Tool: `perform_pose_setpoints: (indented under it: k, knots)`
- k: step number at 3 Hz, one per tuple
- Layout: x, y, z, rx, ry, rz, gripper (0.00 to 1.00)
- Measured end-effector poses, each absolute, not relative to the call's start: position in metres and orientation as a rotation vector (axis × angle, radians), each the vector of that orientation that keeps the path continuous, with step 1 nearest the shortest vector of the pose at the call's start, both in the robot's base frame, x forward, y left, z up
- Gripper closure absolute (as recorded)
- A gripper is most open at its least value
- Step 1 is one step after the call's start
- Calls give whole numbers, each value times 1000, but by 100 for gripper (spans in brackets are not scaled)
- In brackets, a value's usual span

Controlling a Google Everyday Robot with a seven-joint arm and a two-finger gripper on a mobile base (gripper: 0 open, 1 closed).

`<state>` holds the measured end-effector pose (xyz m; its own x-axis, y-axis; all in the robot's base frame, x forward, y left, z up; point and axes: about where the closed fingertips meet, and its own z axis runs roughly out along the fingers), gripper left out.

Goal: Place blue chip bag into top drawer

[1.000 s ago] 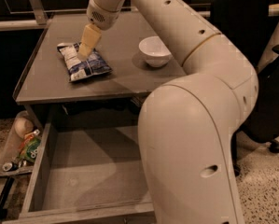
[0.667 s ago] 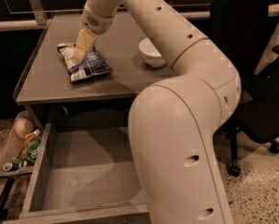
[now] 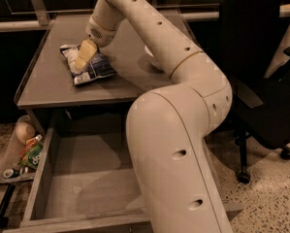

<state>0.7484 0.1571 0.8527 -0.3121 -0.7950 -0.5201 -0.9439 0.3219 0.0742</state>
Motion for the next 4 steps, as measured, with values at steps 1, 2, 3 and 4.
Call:
perform_pose_setpoints:
  k: [1, 2, 3, 4]
  knots:
    - [750, 163, 840, -1540, 2222, 565, 0]
    - [750, 163, 840, -1540, 2222, 566, 19]
    - [750, 163, 840, -1540, 2222, 566, 42]
    - [750, 163, 840, -1540, 2222, 566, 65]
